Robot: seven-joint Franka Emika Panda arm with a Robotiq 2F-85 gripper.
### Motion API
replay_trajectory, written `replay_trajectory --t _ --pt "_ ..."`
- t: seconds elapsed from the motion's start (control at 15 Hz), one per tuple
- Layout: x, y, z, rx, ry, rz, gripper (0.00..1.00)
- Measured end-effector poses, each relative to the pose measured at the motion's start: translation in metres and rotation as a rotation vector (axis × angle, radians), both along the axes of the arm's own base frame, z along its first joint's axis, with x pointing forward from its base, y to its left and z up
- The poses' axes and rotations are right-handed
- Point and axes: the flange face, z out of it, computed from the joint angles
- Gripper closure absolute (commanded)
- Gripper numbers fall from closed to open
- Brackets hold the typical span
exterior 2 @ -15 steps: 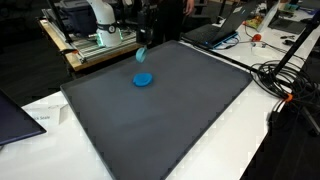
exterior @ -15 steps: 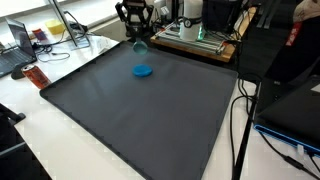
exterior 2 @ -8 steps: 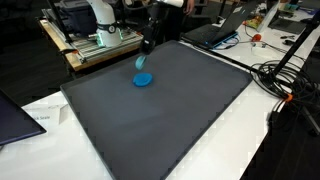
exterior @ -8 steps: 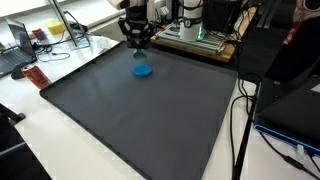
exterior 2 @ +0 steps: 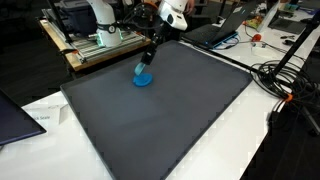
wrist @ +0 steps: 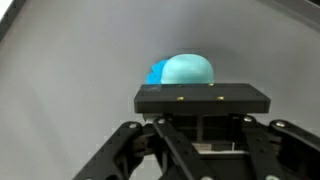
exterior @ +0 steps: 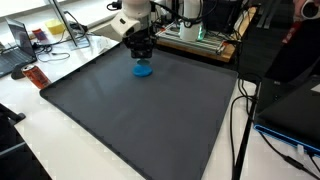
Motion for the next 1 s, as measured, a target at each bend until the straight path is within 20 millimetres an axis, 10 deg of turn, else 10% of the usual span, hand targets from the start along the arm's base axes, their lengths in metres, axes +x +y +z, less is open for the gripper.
replay_trajectory --t 1.0 --pt "0.024 0.011 -0.026 -0.004 0.033 0.011 0.77"
